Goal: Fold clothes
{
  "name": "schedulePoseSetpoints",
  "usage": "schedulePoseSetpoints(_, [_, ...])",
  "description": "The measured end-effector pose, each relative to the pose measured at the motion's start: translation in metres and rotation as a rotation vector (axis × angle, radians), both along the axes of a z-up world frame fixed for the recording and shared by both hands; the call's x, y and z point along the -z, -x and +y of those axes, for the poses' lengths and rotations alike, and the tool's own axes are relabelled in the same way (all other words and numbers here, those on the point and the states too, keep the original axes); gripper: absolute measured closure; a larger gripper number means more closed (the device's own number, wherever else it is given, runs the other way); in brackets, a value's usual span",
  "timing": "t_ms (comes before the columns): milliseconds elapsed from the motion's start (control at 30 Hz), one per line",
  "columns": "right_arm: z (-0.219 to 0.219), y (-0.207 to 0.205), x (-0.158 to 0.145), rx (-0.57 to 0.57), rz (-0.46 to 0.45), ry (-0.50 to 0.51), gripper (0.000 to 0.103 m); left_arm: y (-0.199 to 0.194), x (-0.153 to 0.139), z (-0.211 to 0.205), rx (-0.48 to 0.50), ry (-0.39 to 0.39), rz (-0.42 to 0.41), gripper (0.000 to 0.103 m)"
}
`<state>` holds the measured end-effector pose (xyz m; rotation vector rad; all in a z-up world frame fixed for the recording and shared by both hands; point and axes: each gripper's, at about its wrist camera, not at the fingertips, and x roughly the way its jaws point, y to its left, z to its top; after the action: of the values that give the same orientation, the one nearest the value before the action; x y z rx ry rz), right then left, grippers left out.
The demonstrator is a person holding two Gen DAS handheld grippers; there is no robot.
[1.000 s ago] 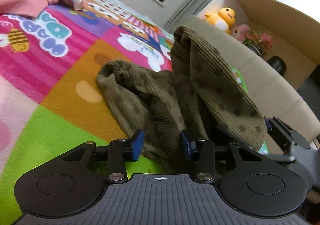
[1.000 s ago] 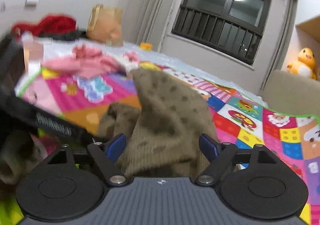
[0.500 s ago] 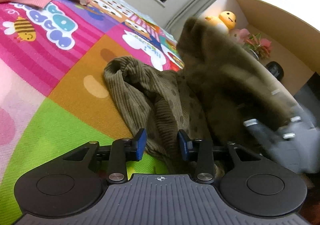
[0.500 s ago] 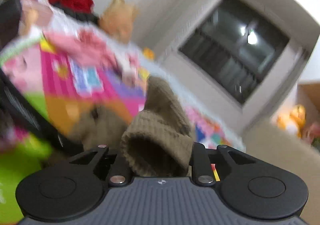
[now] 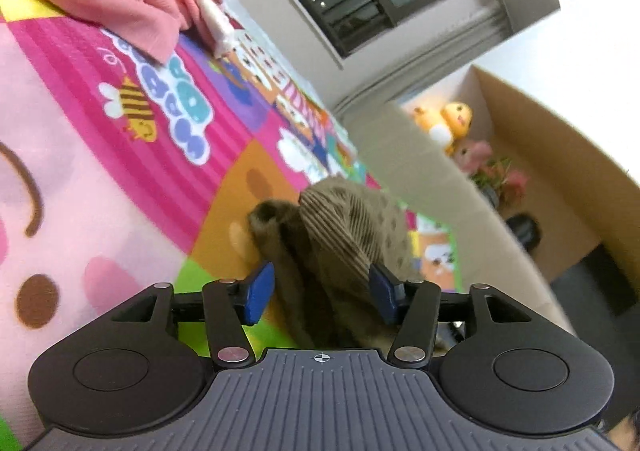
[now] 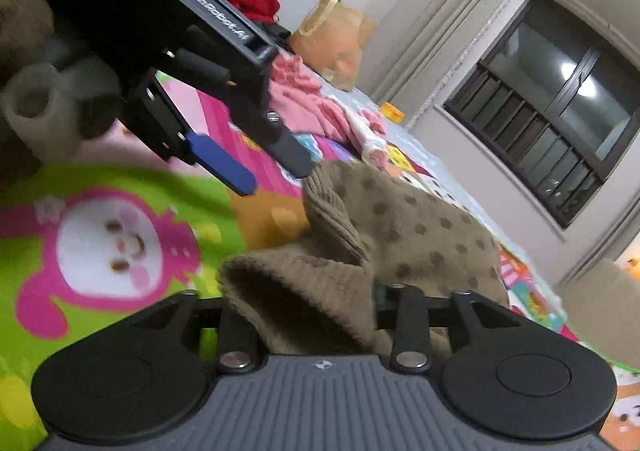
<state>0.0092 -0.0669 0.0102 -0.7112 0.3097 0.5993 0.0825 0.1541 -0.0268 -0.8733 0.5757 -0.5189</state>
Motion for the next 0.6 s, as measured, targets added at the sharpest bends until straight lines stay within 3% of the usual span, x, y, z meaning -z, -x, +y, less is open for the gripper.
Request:
schedulePoseSetpoints(133, [-0.039, 0.02, -0.037, -0.008, 0.068, -0.139, 0.046, -0.005, -0.005, -0.01, 0.037, 0.054, -0.014, 0.033])
schedulePoseSetpoints(367, [-0.138, 0.017, -0.094, 0.173, 0.138, -0.49, 0.043, -0.011, -0.014, -0.034, 0.055, 0.023, -0.034, 0.028])
schedulePoseSetpoints(533, [-0.198, -0.036, -0.062, 0.402, 0.302, -0.693, 0.044, -0.008, -0.029, -0.037, 0.041, -0.031, -0.053, 0.027])
schedulePoseSetpoints(600, [-0.207, -0.052, -0.039, 0.45, 0.373, -0.769, 0.045, -0.006, -0.043, -0.04, 0.042, -0.075, -0.088, 0.022])
